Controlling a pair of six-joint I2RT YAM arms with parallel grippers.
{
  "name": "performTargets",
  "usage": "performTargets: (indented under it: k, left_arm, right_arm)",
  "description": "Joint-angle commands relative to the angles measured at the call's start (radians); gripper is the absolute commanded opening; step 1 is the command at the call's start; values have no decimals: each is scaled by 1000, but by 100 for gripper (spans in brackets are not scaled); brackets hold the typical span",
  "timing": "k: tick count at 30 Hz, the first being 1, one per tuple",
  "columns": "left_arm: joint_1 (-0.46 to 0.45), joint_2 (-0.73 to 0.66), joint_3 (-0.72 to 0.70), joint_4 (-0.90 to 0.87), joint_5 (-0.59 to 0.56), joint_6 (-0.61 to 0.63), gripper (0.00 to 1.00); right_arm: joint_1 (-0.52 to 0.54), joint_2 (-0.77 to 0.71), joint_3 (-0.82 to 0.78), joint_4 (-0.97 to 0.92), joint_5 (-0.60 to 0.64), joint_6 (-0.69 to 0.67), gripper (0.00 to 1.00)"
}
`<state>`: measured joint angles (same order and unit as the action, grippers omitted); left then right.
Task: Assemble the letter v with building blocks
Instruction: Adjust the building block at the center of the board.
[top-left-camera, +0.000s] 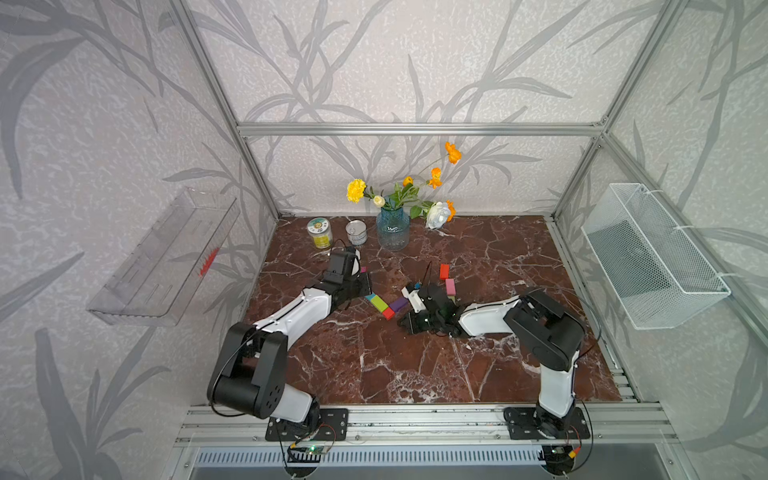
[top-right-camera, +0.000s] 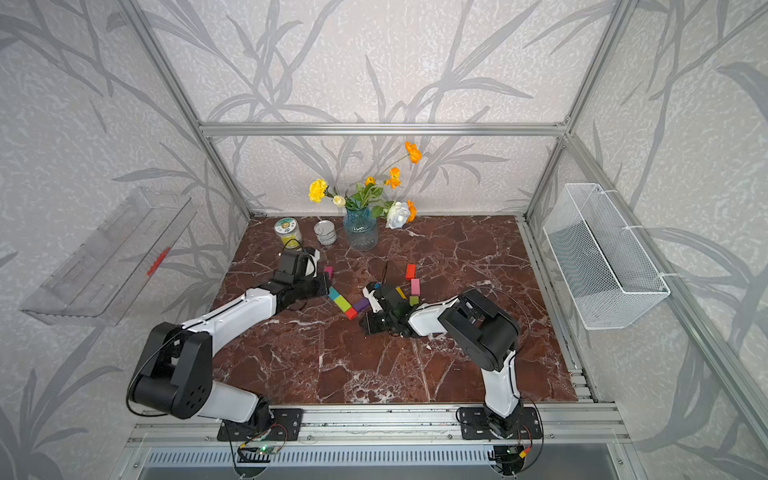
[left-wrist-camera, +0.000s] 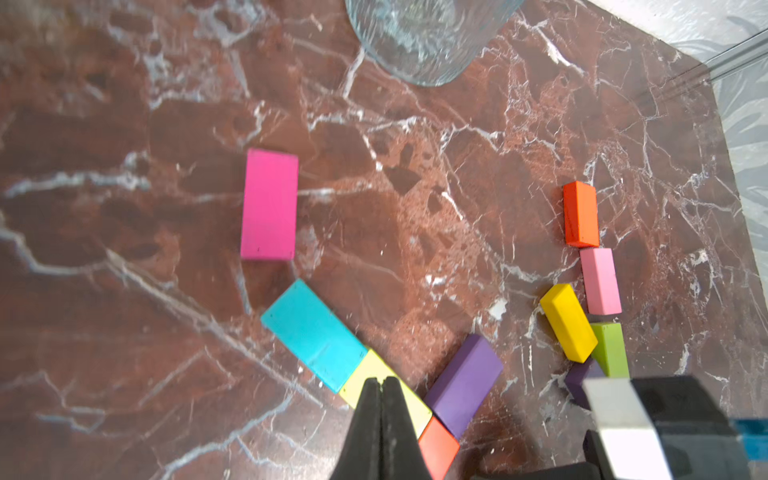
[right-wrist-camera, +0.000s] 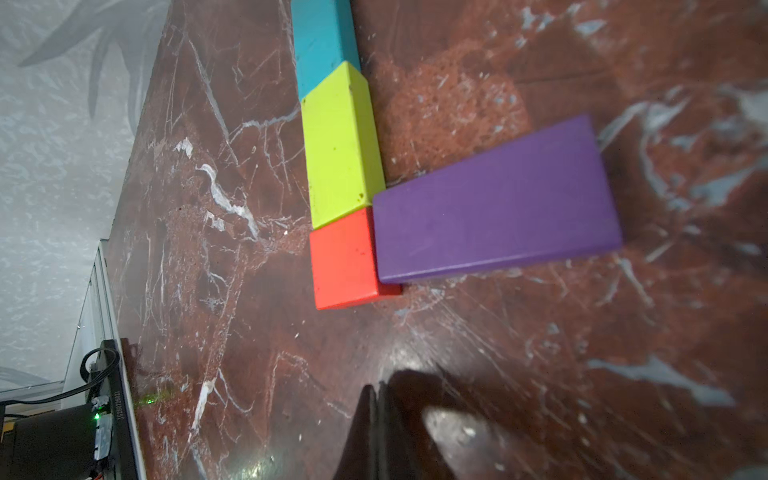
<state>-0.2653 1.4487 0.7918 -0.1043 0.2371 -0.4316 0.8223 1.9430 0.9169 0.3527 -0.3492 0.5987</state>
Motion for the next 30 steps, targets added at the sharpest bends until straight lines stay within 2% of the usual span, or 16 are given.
performTargets:
  k: [1, 7, 11, 18, 30]
  left_arm:
    - [1, -54, -117, 75, -2, -81, 0]
    - [1, -145, -280, 170, 14, -155, 0]
    - [1, -130, -319, 212, 64, -176, 0]
    - [-3, -3, -355, 385, 177, -262, 0]
    - [-28, 49, -342, 384, 167, -260, 0]
  right_arm:
    - [6, 28, 19, -51, 27, 1, 0]
    - [5, 55, 58, -61, 21, -6, 0]
    - [6, 68, 74, -65, 26, -10, 0]
    - [6, 85, 97, -70, 32, -11, 0]
    - [6, 98, 106, -69, 38, -11, 0]
